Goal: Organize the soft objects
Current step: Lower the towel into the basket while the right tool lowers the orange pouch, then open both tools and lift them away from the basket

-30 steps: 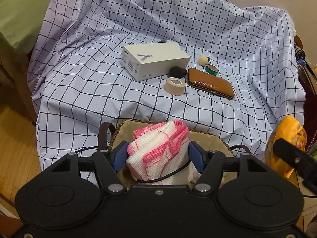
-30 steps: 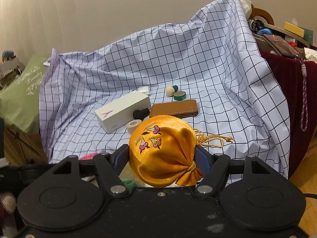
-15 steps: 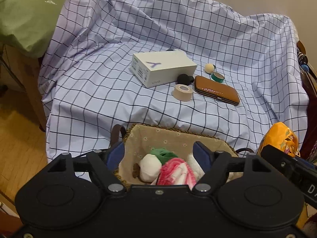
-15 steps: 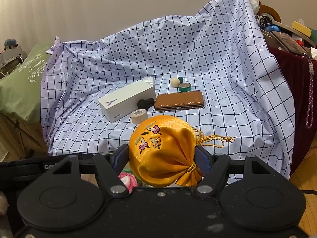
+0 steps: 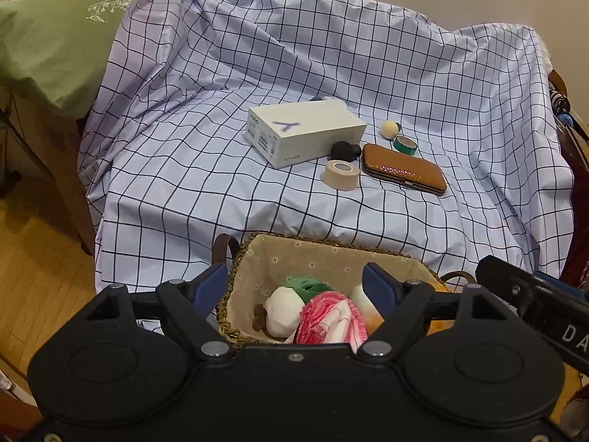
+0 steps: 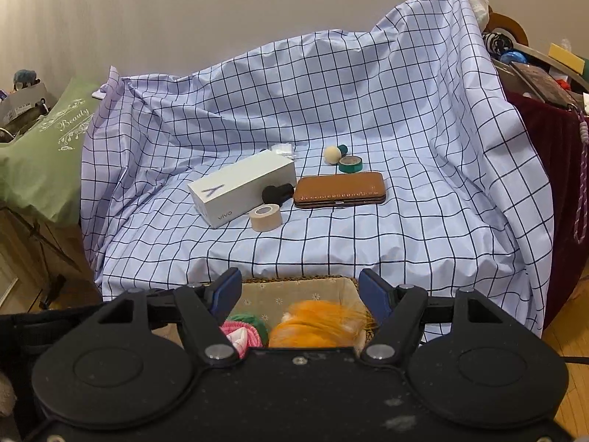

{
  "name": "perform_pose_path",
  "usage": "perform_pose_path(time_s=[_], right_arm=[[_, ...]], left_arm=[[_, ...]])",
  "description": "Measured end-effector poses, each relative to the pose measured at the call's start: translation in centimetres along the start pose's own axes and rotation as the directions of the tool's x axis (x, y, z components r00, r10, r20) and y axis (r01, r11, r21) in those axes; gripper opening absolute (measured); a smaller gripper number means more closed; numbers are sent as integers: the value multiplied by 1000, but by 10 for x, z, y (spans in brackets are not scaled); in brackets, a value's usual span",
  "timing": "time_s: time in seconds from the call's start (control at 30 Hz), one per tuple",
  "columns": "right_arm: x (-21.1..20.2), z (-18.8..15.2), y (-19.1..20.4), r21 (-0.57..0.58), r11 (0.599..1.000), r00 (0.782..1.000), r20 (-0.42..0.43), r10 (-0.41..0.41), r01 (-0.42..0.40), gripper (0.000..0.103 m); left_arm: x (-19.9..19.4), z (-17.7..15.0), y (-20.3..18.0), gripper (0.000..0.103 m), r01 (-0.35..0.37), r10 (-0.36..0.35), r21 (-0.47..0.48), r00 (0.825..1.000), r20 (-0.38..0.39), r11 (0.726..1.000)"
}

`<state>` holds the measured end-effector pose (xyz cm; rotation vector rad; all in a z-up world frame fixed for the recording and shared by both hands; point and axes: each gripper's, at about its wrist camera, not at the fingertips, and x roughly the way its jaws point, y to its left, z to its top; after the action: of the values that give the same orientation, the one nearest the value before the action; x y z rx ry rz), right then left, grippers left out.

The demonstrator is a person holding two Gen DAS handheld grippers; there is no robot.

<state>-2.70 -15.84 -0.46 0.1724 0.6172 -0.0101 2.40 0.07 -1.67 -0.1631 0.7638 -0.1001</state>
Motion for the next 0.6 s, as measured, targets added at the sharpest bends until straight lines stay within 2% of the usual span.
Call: perform_pose_path(time_s=[0.6], right_arm=[[1, 0, -1, 11, 1000, 1000, -8, -5, 6, 70]], left_arm=[[1, -3, -1, 76, -2, 2, 17, 1000, -11, 1000]])
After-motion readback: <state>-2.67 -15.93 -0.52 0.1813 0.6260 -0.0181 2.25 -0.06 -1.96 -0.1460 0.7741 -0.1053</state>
